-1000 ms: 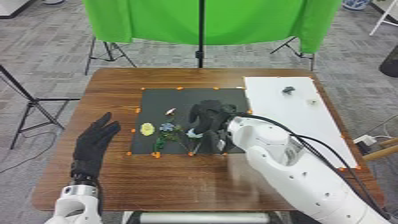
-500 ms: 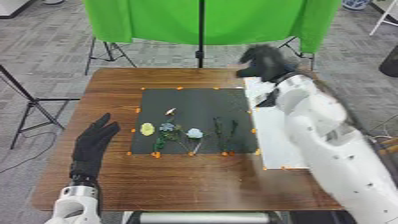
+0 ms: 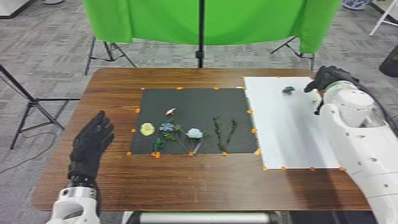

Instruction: Arrange flowers

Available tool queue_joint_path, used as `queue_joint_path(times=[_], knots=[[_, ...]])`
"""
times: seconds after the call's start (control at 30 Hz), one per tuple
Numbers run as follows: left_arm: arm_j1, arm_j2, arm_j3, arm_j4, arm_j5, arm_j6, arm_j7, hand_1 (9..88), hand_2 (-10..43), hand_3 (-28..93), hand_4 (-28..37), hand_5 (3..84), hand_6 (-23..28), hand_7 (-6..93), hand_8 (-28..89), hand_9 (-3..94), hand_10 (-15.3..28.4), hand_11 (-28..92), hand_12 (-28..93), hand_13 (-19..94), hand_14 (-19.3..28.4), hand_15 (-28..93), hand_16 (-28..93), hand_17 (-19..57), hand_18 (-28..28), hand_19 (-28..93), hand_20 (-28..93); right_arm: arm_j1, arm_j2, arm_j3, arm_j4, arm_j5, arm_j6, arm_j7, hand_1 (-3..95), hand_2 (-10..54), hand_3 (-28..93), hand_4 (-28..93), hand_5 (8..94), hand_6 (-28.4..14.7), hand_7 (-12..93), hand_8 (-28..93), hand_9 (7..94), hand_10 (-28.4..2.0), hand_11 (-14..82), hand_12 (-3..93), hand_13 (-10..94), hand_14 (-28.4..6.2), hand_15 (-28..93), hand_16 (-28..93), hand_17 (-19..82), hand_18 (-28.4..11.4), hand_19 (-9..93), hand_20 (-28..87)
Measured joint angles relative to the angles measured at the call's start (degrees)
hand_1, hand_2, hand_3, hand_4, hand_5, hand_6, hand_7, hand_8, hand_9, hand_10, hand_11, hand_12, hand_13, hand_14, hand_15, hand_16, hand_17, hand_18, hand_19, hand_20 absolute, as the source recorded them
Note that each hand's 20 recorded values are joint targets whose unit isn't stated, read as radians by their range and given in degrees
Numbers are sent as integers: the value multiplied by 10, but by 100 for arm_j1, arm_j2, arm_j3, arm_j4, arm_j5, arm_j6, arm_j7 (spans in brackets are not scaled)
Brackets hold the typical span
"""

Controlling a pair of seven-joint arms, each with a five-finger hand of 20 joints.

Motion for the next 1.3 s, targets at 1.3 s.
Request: queue_joint_path(times=[1.3], knots=[[22, -7, -68, -13, 37, -149, -109, 279, -79, 641, -182, 389, 26, 80, -61, 390, 100, 102, 139, 323, 136, 91, 42, 62, 137, 22, 191, 16, 297, -2394, -1356, 1641, 1571, -1045, 625, -95, 537, -170, 782, 27, 252, 51, 909, -106, 54, 342, 896, -18, 651, 329, 671, -107, 932, 634]])
